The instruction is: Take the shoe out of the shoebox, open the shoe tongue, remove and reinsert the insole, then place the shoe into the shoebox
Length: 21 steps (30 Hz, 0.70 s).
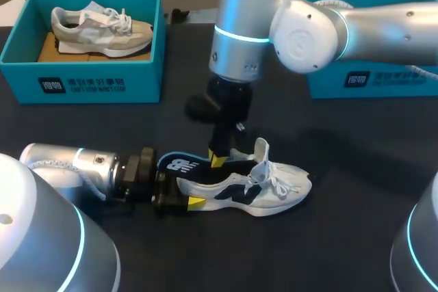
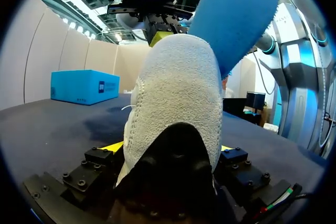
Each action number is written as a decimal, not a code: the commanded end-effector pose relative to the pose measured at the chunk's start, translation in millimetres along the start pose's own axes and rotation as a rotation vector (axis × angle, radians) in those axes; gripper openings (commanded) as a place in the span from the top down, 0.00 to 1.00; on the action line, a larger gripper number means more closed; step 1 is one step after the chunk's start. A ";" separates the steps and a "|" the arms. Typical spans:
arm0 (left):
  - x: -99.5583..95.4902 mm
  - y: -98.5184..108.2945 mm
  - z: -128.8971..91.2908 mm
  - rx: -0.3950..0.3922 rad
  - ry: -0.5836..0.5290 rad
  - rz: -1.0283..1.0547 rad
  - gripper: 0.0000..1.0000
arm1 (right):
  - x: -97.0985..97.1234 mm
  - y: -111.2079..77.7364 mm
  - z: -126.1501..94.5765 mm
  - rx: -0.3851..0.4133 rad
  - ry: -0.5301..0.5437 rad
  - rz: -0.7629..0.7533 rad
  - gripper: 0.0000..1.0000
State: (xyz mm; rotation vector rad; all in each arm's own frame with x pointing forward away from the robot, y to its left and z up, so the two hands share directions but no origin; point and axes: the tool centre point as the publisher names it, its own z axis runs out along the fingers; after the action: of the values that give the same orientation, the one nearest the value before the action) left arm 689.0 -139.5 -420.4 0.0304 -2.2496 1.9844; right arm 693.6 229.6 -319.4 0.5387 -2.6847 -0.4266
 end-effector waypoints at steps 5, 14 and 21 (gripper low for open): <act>-0.2 0.1 1.0 0.000 -0.001 0.000 1.00 | -3.7 -4.2 -2.3 -0.035 0.023 0.022 0.56; -0.2 0.1 1.0 0.000 -0.001 0.000 1.00 | 0.2 -2.8 -15.3 -0.081 0.000 0.060 0.40; -0.2 0.1 1.0 0.000 -0.001 0.000 1.00 | 1.9 -0.2 -25.6 -0.118 0.001 0.095 0.00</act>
State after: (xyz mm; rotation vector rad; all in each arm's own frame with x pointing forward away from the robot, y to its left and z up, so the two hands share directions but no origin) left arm 689.1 -139.6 -420.3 0.0303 -2.2495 1.9845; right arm 703.8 230.3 -299.0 0.4067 -2.6481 -0.5560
